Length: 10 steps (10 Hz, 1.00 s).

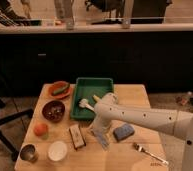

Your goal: Place towel in metal cup

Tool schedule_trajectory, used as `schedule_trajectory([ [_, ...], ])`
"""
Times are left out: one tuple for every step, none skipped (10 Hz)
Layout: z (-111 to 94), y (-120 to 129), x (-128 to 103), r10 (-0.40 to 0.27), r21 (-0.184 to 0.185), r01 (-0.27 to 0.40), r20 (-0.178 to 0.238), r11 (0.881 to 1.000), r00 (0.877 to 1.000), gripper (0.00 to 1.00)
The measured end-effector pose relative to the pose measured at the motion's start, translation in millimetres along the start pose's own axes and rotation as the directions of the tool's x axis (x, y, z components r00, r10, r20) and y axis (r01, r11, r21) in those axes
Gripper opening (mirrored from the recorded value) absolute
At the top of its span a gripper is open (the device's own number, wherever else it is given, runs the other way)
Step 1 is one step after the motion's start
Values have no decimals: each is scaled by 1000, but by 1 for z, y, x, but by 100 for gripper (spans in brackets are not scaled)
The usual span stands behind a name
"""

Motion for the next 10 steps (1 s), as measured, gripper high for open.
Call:
schedule_trajectory([
  [2,1,1,-2,-3,2,5,1000,1000,80],
  [3,1,1,-5,-6,5,8,1000,1000,80],
  [5,1,0,-12,-10,12,14,1000,1000,78],
  [7,0,0,-19,-13,20,20,1000,1000,70],
  [8,0,0,-24,-13,25,26,1000,999,62],
  [9,2,0,-30,-17,30,38,999,999,51],
  [8,2,0,-30,-14,31,39,999,999,39],
  [8,2,-1,-28,-13,29,42,999,999,29],
  [7,2,0,-27,-13,27,42,1000,999,21],
  [5,3,0,-28,-14,28,41,1000,999,9],
])
